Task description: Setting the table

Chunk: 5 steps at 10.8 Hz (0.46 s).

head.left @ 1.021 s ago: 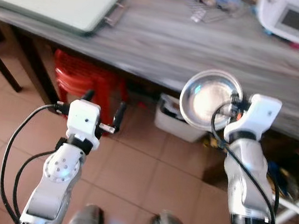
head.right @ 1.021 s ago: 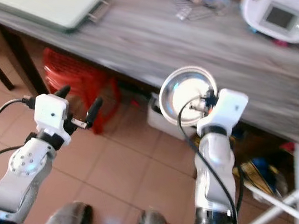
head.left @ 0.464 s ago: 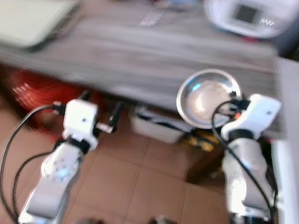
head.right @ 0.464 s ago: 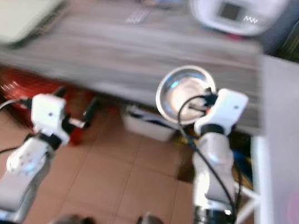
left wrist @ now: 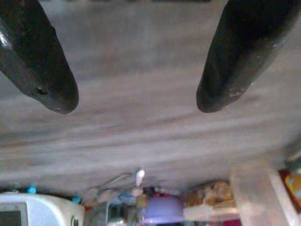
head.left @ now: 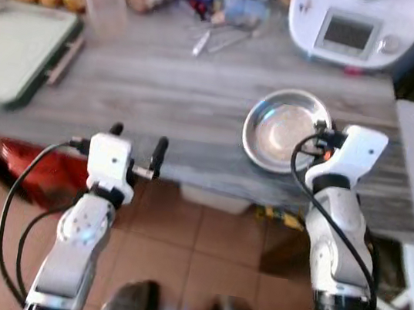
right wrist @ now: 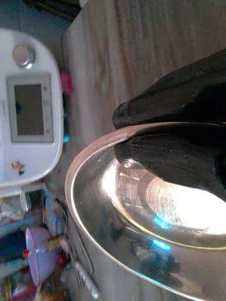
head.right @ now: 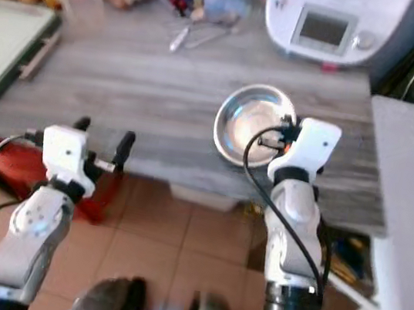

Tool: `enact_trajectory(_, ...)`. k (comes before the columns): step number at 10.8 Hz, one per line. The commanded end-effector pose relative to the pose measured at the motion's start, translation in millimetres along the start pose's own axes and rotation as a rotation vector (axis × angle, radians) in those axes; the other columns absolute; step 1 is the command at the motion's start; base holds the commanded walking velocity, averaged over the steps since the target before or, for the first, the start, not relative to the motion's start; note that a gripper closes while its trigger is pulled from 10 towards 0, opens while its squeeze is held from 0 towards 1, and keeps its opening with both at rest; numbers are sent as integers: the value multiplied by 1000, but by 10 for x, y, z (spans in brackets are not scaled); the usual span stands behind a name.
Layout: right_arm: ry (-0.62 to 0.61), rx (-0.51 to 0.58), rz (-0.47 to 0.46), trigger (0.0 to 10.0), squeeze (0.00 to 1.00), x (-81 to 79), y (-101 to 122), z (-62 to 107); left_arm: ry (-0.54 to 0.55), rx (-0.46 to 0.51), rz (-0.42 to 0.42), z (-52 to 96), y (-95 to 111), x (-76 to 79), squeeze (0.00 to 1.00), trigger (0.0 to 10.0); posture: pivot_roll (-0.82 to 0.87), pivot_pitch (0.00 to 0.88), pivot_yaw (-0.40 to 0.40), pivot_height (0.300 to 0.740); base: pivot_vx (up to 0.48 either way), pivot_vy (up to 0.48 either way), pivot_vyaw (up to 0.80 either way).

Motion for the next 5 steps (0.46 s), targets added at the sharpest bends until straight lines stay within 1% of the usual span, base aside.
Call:
enact_trajectory(1,-25,-17,-6,10000,0,96,-28,20,-7,-3,-6,19,-6,40,0,10000,-43,202,-12,740,0,0,0)
enact_trajectory(3,-37,-82,-77,10000,0,78,-159,31,1,-2,-11,29,15,-6,0,10000,-38,212,-7,740,0,0,0)
enact_trajectory(4,-25,-125,-121,10000,0,28,-239,46,2,1,-25,38,40,-24,0,10000,-42,232,-3,740,0,0,0)
enact_trajectory(5,5,-176,-198,10000,0,-68,-315,66,5,6,-32,63,79,-43,0,10000,-38,244,-3,740,0,0,0)
Point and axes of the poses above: a point about 5 cm out from each wrist's last joint towards the gripper, its own z axis pointing back from the gripper into the wrist, its own y axis along the axis of the wrist's last joint, x = y × z, the point moved 6 cm from there along -z, pointing out of the wrist towards the gripper, and after that the axes turned 6 degrees about -z, right-handed, at the moved point
